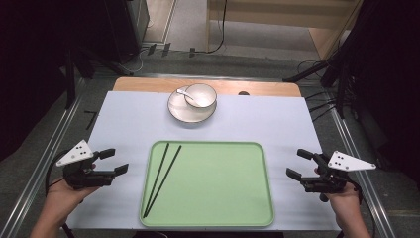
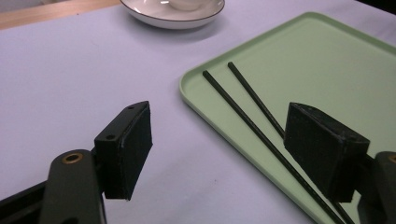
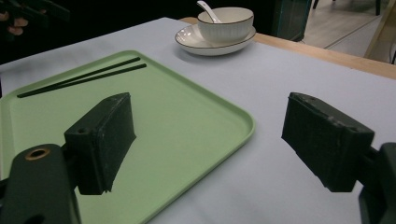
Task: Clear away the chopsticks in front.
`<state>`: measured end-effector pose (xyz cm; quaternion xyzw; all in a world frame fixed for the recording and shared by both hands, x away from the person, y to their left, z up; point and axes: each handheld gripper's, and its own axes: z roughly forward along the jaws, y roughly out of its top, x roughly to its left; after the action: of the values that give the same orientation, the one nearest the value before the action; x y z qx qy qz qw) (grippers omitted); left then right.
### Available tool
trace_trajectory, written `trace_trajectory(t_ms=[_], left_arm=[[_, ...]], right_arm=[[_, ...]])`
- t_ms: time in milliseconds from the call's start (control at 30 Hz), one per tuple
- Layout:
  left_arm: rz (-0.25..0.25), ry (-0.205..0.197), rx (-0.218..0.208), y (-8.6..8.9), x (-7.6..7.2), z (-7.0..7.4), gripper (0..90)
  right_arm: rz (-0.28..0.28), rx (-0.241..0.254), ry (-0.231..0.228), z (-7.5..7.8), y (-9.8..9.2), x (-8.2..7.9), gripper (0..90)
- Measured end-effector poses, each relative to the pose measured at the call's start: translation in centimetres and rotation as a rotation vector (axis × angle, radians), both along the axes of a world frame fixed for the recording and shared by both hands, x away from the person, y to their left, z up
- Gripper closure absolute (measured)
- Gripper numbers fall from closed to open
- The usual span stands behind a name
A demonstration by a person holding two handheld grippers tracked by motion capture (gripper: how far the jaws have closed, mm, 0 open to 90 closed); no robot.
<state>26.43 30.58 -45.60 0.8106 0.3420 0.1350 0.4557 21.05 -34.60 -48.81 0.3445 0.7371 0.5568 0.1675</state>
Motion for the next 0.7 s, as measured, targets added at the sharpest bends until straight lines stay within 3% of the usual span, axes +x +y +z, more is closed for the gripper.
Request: trace_trajectory(t_ms=[333,500,700], left_arm=[[0.020,-0.056,-0.033,1.7,-0.4,0.0,23.8],[0.062,-0.058,-0.032,2.3,-0.4,-0.1,23.4],[0.075,-0.062,-0.039,2.3,-0.4,0.0,23.4]], right_arm=[[-0.007,0.014,-0.012,0.2,-0.2,-0.1,17.2],[-0.007,0.016,-0.012,0.2,-0.2,-0.1,17.2],[-0.006,0.015,-0.011,0.2,-0.2,-0.1,17.2]])
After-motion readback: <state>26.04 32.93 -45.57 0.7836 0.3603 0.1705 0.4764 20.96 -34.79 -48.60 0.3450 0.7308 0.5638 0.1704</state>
